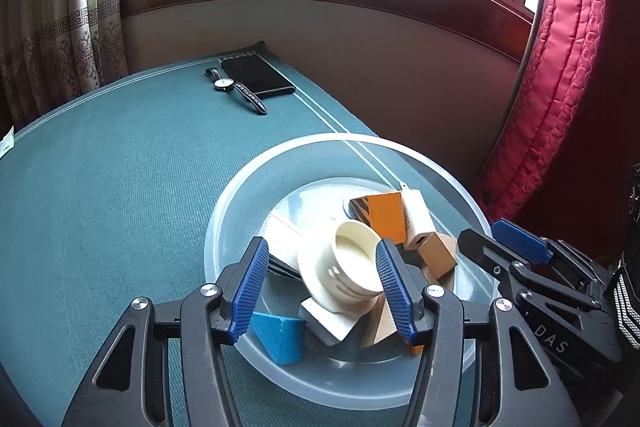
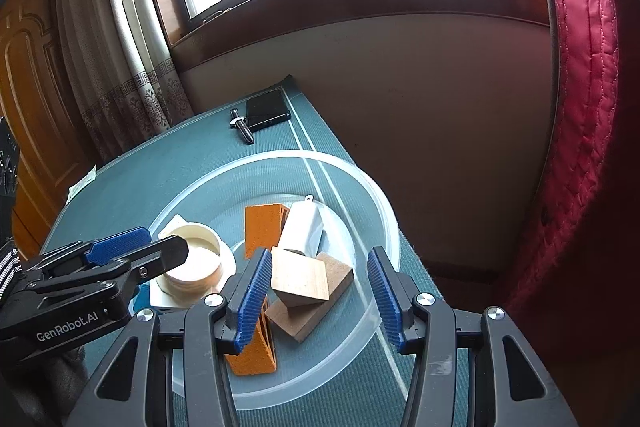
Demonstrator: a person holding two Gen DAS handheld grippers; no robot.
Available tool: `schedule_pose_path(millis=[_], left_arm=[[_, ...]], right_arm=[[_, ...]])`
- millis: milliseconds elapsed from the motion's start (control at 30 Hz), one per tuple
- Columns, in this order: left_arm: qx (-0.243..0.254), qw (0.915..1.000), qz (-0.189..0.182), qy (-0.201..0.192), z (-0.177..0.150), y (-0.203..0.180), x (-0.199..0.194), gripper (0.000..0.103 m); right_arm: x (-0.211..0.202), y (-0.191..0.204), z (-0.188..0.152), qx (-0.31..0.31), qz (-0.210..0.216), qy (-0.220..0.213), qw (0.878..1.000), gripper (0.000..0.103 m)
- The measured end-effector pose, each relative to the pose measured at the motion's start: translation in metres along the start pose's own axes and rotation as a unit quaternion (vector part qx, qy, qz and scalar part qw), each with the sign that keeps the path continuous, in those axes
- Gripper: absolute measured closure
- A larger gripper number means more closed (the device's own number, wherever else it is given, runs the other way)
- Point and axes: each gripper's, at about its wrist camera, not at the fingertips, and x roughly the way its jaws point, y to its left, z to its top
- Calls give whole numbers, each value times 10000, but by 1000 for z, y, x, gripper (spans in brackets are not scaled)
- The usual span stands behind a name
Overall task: Organize rigid objects
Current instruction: 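Lower the cup into the basin with the left tool while the right tool releases the triangle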
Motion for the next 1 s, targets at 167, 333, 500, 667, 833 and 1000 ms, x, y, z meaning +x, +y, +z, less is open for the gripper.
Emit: schedule_pose_path(millis=[167, 333, 500, 667, 833, 1000], left_arm=[[-46, 9999, 122, -100, -1, 8, -8, 46], [-65, 9995, 285, -142, -4, 14, -13, 46], [-137, 9989, 401, -192, -8, 22, -21, 41], [-232, 9983, 486, -221, -14, 28, -27, 38], [-351, 9977, 548, -194, -19, 38, -31, 35], [-468, 9972, 570, -133, -25, 47, -31, 28]], right_arm=[[-5, -3, 3, -83, -397, -122, 9991, 50], [-6, -7, 0, -272, -858, -55, 9959, 50], [-2, 9, -7, -788, -1135, 54, 9904, 38], [4, 38, -13, -1495, -1196, 3, 9815, 36], [9, 52, -11, -1639, -777, 101, 9834, 36], [2, 41, -7, -1194, -477, 234, 9914, 36]])
